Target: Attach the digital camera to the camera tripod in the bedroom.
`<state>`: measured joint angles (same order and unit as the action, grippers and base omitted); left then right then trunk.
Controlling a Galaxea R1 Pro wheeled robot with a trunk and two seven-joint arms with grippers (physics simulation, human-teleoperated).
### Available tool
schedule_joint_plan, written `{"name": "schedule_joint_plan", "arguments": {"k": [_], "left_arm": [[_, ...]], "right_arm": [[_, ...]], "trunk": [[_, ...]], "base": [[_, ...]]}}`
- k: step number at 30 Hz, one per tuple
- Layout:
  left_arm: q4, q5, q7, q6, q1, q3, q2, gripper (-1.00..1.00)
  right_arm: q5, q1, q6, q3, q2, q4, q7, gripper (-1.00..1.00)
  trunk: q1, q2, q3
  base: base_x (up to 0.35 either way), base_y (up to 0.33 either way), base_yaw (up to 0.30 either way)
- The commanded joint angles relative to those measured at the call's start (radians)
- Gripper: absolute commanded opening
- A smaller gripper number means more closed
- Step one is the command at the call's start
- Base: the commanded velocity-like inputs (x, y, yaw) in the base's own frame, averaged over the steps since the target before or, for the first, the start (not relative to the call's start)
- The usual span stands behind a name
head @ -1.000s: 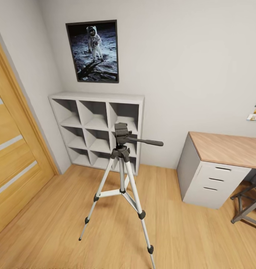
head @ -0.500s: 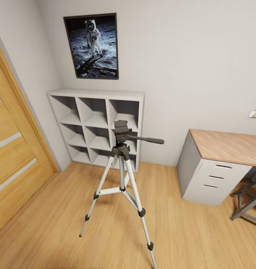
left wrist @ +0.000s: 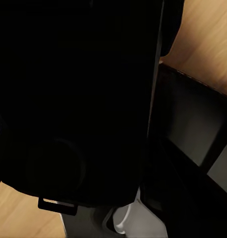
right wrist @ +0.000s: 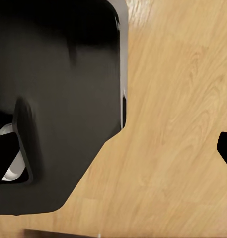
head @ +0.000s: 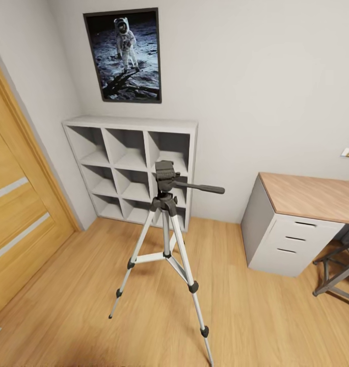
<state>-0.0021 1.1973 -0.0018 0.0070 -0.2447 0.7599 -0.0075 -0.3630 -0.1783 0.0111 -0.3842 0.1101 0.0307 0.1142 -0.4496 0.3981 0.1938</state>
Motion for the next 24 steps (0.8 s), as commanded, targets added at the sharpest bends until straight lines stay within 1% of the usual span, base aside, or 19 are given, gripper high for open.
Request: {"name": "schedule_joint_plan", "arguments": {"k": [1, 7, 18, 20, 24], "left_arm": [[0.001, 0.008, -0.004, 0.001, -0.001, 0.009, 0.000, -1.00], [0.001, 0.008, -0.004, 0.001, -0.001, 0.009, 0.000, -1.00], [0.002, 0.010, -0.003, 0.001, -0.001, 0.007, 0.001, -1.00], [0.002, 0.010, -0.004, 0.001, -0.001, 0.007, 0.002, -1.00], [0.002, 0.010, -0.004, 0.002, -0.001, 0.007, 0.003, -1.00]], "right_arm": [[-0.008, -0.001, 0.001, -0.008, 0.000, 0.002, 0.001, 1.00], [-0.008, -0.001, 0.001, -0.008, 0.001, 0.002, -0.003, 1.00], [-0.008, -0.001, -0.002, -0.011, 0.002, 0.001, -0.007, 1.00], [-0.008, -0.001, -0.002, -0.012, 0.002, 0.001, -0.007, 1.00], [-0.008, -0.001, -0.002, -0.012, 0.001, 0.001, -0.008, 1.00]], "trunk": [[0.000, 0.002, 0.003], [0.000, 0.002, 0.013], [0.000, 0.002, 0.015], [0.000, 0.002, 0.015], [0.000, 0.002, 0.015]], "base": [[0.000, 0.000, 0.000], [0.000, 0.000, 0.000], [0.005, 0.000, 0.000], [0.137, 0.000, 0.000], [0.271, 0.000, 0.000]]}}
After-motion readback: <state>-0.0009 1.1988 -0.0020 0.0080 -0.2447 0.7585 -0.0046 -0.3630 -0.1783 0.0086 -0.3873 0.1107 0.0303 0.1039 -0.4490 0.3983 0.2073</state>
